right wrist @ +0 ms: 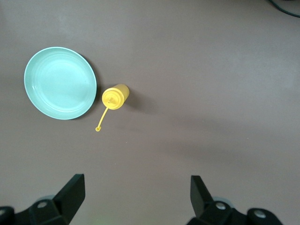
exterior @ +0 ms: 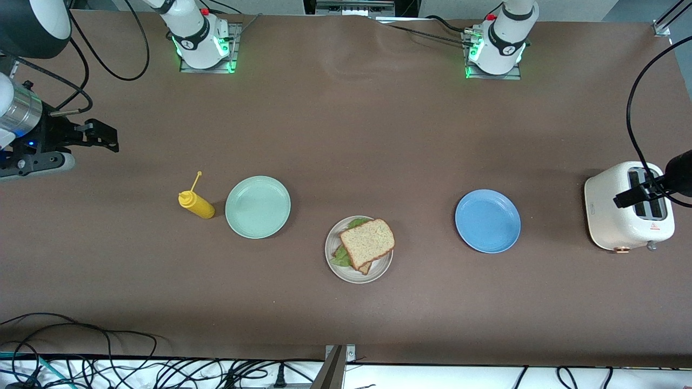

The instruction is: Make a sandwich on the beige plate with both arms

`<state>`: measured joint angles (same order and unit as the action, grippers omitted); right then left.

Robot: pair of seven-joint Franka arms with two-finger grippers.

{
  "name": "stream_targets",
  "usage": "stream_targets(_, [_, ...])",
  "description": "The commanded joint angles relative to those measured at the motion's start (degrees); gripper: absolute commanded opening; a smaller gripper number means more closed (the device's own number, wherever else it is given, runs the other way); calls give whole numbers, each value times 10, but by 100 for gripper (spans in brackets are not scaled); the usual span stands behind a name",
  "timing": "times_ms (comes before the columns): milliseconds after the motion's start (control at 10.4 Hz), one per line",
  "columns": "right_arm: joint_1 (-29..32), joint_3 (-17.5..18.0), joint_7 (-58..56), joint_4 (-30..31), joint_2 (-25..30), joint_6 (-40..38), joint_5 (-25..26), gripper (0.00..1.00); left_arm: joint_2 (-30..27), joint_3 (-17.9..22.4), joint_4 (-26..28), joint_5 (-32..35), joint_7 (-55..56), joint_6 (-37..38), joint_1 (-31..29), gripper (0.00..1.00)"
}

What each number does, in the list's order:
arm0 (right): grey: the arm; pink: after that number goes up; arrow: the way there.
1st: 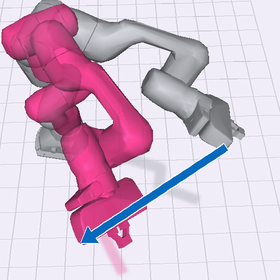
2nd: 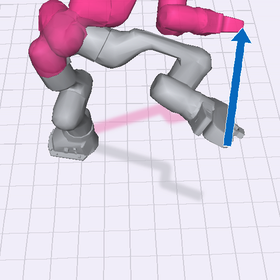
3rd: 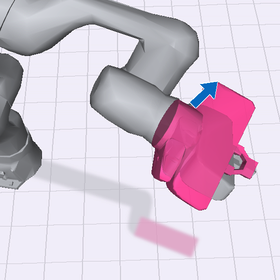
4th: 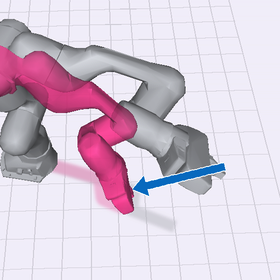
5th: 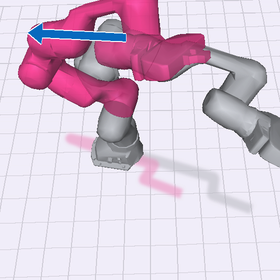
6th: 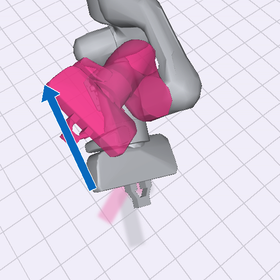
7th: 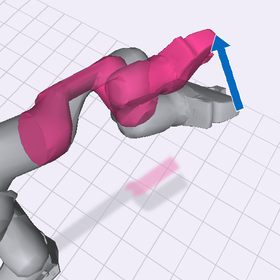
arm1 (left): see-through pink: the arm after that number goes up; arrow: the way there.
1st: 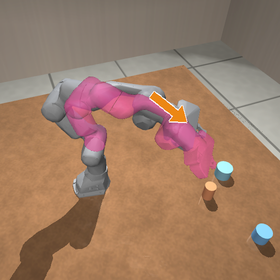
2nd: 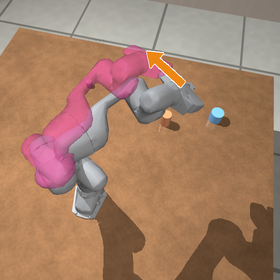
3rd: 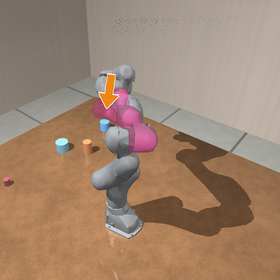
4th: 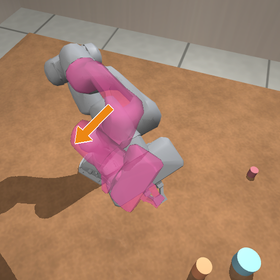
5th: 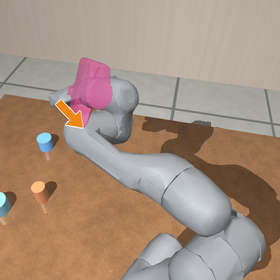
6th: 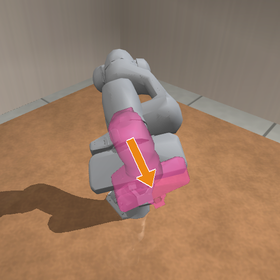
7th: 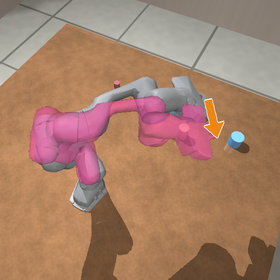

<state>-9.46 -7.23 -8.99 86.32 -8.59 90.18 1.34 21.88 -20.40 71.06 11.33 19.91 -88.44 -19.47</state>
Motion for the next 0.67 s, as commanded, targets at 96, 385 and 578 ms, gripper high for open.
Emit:
stream_targets(96, [39,18,0,3,3,11,-10,100,-10,-3,7,16,-60,3,-13,100])
stream_targets(385, [79,70,4,-4,3,-25,-1,100,-10,-3,8,15,-63,4,-17,100])
stream_targets(578, [78,70,4,-4,3,-25,0,100,-12,-4,7,12,-62,7,-17,100])
